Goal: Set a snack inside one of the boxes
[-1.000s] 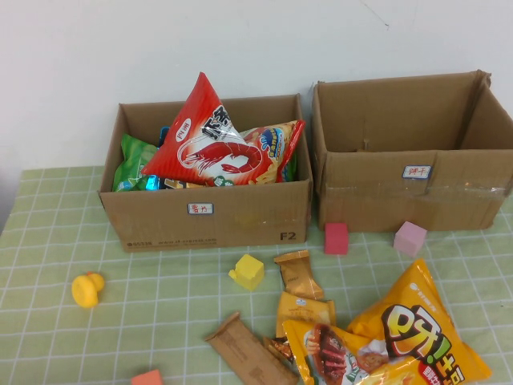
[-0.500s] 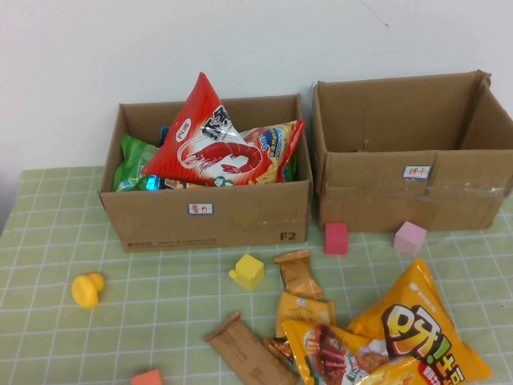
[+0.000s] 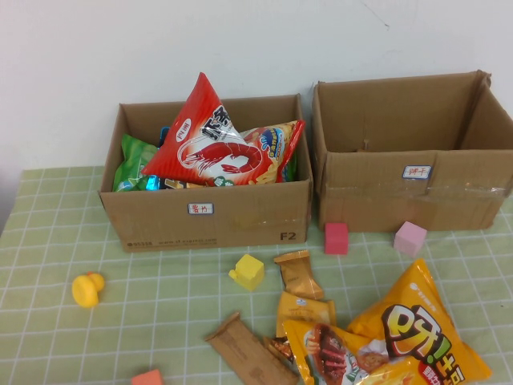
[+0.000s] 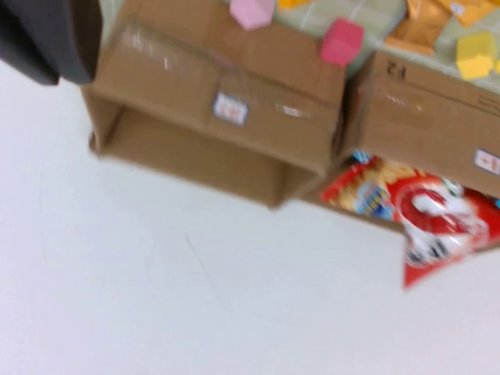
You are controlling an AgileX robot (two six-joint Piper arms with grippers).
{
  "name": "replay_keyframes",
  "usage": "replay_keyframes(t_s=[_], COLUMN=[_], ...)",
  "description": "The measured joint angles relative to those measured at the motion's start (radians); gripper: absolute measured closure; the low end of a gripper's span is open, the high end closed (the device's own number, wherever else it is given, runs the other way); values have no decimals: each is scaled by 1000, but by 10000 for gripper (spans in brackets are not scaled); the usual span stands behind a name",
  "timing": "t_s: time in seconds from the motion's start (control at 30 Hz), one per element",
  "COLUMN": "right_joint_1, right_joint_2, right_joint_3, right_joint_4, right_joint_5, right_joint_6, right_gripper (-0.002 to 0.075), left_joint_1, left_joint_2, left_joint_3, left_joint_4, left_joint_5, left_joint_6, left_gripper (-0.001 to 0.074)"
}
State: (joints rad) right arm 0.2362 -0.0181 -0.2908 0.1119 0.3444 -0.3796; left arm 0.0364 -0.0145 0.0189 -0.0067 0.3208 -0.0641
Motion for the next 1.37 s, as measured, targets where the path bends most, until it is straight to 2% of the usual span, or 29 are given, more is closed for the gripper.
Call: replay_keyframes(t_s=[0.17, 0.33, 0.43, 0.57, 0.77, 1.37], right_joint_1=[-82, -204, -238, -239, -239, -239], right_joint_2=[0, 0, 0, 0, 2, 2], right_joint_3=[98, 172, 230, 306, 318, 314], right_joint_4=[-70, -81, -82, -90, -152, -192], right_joint_5=[-17, -21, -44, -85, -70, -1], right_joint_6=[192, 247, 262, 339, 474, 521], right_gripper=[726, 726, 726, 726, 726, 726], left_joint_1=[0, 0, 0, 0, 0, 0], left_joint_2=[0, 0, 0, 0, 0, 0], left_joint_3=[0, 0, 0, 0, 0, 0], left_joint_4=[0, 0, 0, 0, 0, -1], left_joint_5=[0, 0, 0, 0, 0, 0], left_joint_6=[0, 0, 0, 0, 0, 0], left_gripper=[738, 737, 738, 737, 738, 737])
